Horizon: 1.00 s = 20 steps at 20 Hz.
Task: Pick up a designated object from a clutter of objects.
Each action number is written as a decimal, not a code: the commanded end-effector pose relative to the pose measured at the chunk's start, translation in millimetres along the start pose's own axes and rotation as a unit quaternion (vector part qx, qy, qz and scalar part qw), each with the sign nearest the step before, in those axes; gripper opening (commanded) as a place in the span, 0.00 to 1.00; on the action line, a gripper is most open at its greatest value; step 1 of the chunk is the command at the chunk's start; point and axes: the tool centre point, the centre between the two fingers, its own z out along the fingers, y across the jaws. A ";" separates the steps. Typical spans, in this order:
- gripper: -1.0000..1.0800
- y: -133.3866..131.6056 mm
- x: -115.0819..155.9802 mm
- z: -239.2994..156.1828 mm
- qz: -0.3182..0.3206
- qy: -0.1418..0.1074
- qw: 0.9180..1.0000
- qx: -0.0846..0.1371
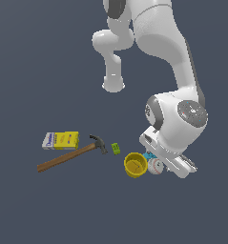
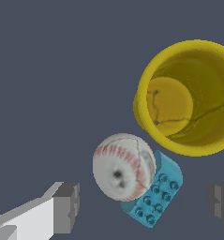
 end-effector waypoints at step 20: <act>0.96 -5.0 -6.2 54.6 0.026 0.001 1.000 -0.001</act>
